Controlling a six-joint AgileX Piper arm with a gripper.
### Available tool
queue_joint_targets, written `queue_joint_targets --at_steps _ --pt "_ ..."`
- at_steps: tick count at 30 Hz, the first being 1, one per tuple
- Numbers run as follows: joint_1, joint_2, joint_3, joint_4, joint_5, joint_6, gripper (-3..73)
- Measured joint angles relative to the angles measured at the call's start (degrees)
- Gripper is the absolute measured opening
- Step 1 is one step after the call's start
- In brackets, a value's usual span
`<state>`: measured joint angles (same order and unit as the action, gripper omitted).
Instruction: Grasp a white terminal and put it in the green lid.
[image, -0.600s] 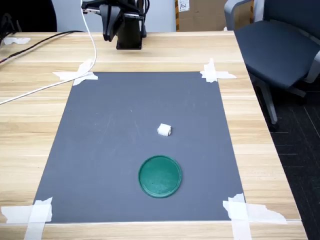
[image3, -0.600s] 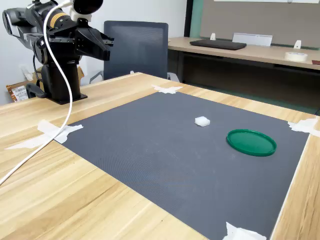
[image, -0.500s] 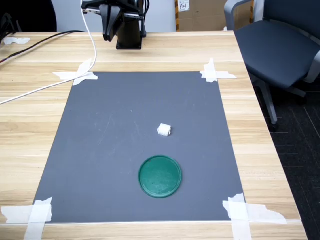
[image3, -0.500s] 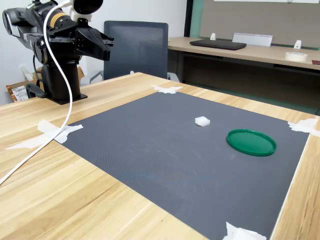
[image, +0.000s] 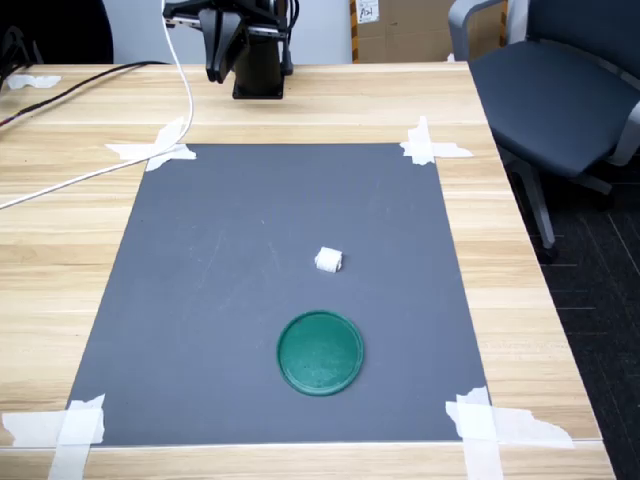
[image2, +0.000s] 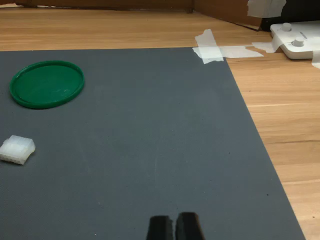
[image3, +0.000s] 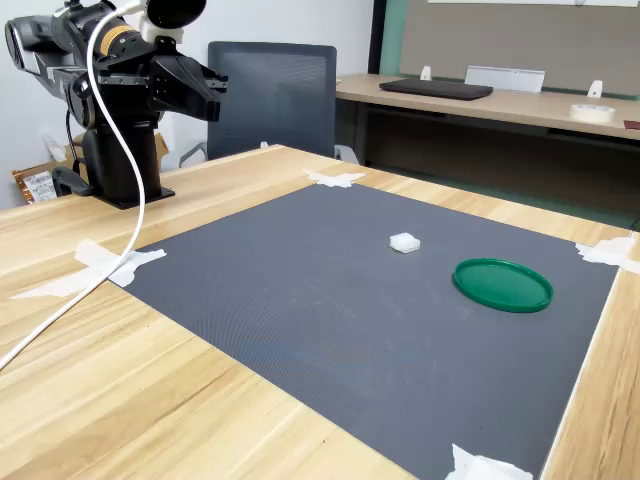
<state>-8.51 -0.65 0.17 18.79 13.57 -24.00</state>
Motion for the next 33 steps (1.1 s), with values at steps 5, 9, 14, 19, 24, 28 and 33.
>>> queue_joint_targets --at_steps 5,9,14,19,24,28,33 --pt "0.0 0.1 0.0 0.0 -0.71 0.0 -2.8" --pt "0.0 4.46 -0.81 -0.18 -0.55 0.0 -2.8" --pt "0.0 11.65 -6.19 -0.25 -0.48 -0.03 -2.8" --pt "0.0 18.36 -12.32 -0.25 -0.14 -0.07 -2.8" --pt "0.0 25.39 -18.02 -0.75 4.64 -0.27 -2.8" --pt "0.0 31.9 -23.47 -1.85 13.53 -0.92 -2.8" --pt "0.0 41.08 -31.52 -2.13 22.95 -3.63 -2.8"
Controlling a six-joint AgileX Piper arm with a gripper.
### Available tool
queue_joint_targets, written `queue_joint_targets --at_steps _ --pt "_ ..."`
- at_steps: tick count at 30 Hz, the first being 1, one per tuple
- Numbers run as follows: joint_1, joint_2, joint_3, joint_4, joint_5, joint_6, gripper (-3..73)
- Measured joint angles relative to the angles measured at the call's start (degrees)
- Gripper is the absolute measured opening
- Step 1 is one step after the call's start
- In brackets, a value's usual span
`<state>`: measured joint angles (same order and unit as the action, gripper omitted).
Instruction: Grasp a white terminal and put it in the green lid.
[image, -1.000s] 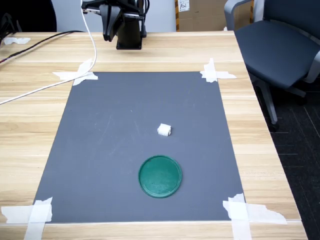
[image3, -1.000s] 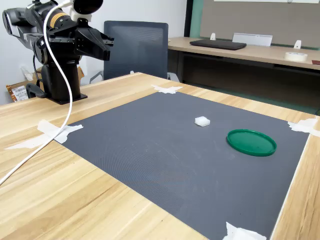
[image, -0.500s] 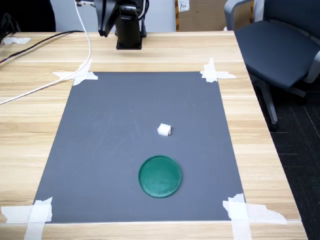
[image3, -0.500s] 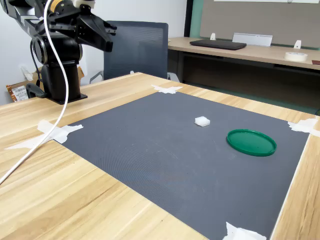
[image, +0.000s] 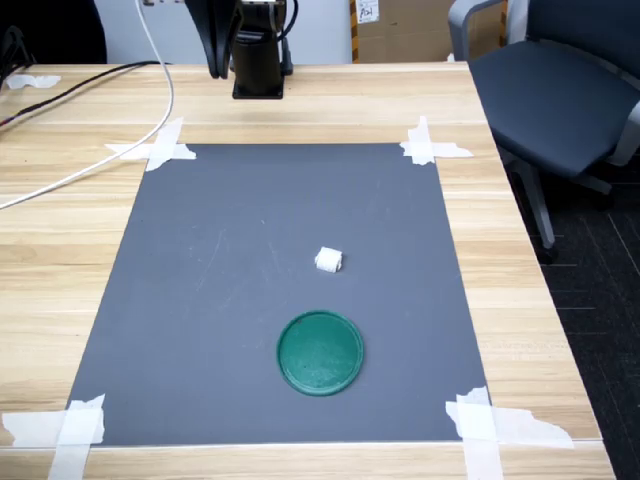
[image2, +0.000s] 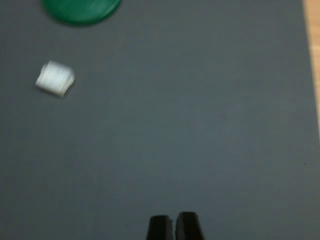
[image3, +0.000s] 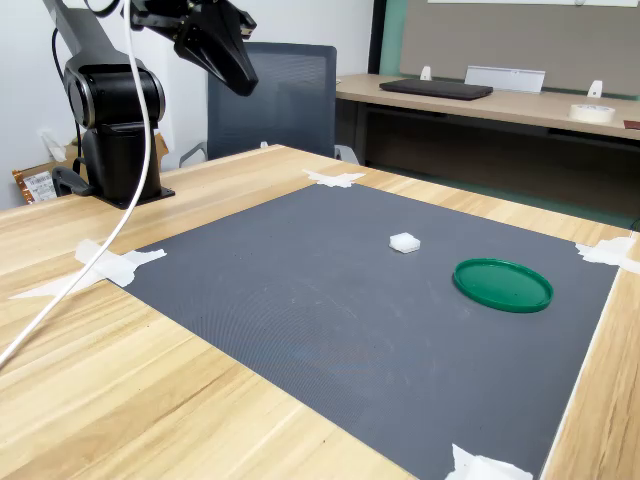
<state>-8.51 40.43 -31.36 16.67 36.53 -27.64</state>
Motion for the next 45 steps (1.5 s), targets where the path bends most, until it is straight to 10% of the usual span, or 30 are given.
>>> queue_joint_targets --at_steps 8,21,36,45 --pt "1.1 12.59 -8.7 -1.08 5.78 -7.63 -2.8" --pt "21.22 27.91 -15.36 -20.11 9.94 1.8 -0.2" --pt "27.12 39.79 -24.68 -26.08 10.35 12.0 52.8" --pt "27.12 48.6 -29.18 -27.74 11.74 8.94 57.7"
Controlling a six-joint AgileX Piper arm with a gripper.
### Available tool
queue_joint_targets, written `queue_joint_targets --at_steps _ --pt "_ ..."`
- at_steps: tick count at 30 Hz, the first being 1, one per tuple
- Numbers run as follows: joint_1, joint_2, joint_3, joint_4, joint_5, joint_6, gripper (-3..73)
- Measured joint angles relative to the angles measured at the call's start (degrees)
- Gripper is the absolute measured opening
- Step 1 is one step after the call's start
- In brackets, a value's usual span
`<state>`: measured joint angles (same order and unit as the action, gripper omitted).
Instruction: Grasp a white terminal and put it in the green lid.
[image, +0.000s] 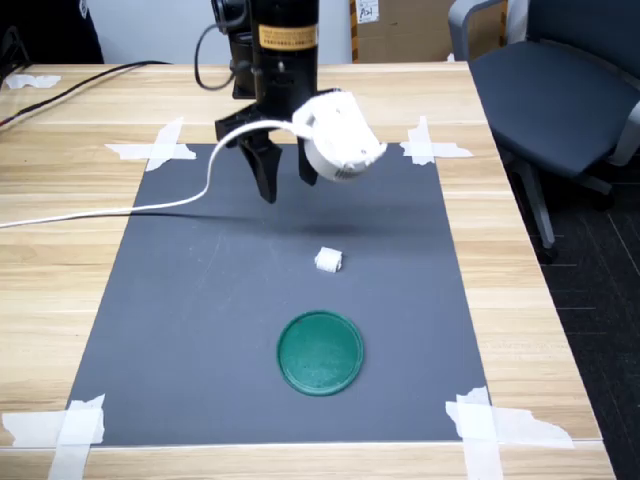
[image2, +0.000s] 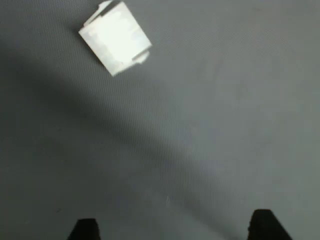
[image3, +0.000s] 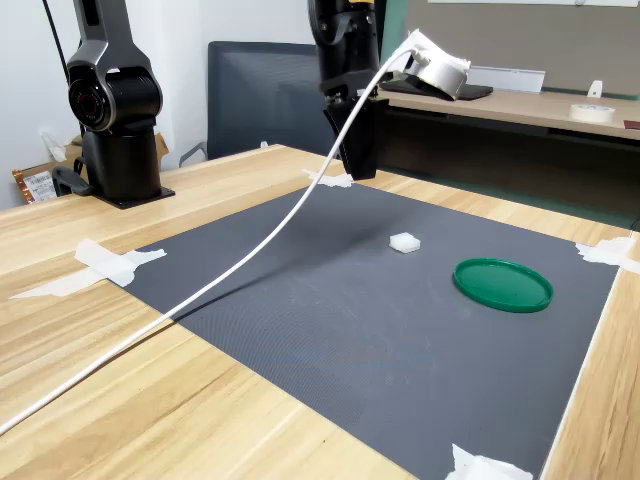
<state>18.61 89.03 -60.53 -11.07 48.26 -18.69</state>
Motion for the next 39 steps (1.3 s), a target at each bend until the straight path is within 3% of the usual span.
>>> queue_joint_targets --at_steps 19,27,39 --pt "0.0 10.51 -6.15 0.4 -0.19 -11.09 57.7" --pt "0.0 11.99 -6.38 3.33 -0.22 -14.63 57.5" --pt "1.83 15.72 -6.4 3.6 -0.41 -15.78 56.5"
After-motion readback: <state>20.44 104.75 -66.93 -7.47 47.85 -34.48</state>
